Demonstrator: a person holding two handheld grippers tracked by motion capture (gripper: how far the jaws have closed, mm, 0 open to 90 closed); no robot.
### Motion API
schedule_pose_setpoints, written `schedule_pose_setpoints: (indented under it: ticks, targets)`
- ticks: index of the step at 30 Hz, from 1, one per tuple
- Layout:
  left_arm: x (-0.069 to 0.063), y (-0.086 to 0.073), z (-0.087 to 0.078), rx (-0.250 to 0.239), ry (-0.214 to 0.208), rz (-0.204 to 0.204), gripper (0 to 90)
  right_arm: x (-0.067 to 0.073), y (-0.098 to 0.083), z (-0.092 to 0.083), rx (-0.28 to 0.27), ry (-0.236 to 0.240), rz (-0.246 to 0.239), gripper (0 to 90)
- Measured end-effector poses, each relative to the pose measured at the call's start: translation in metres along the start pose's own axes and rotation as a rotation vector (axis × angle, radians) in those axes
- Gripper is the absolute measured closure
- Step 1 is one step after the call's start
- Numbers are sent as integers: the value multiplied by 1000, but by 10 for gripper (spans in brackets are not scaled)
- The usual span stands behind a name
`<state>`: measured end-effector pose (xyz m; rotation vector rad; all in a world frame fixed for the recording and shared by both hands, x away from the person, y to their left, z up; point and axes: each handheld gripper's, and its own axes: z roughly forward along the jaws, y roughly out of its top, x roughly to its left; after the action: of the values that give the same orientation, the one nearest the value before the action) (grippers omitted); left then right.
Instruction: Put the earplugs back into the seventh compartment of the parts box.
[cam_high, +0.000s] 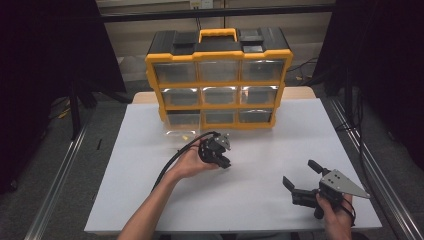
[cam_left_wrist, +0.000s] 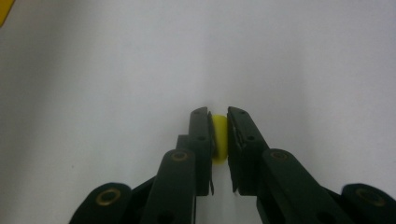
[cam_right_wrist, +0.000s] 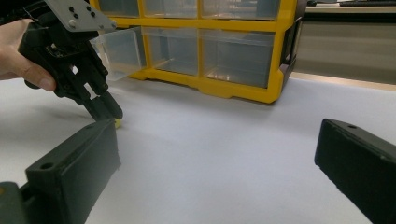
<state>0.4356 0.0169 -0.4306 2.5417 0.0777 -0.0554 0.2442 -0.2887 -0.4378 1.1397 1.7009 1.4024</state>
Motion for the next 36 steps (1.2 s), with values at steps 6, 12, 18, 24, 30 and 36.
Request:
schedule_pose_setpoints:
  ticks: [6, 12, 18, 24, 30, 36]
  targets:
    - [-6, -2, -6, -32, 11, -1, 809, 0, 0, 0, -3, 1, -1, 0]
    - [-10, -4, -18, -73, 27, -9, 808, 1, 0, 0, -3, 1, -3, 0]
    - [-17, -7, -32, -120, 47, -2, 808, 0, 0, 0, -8, -3, -3, 0]
    - [-18, -11, -43, -156, 67, -25, 807, 1, 0, 0, -4, -2, -2, 0]
    - [-17, -13, -56, -174, 86, -27, 807, 1, 0, 0, -3, 2, -1, 0]
    - [-19, -15, -68, -222, 106, -34, 808, 1, 0, 0, -5, 2, -2, 0]
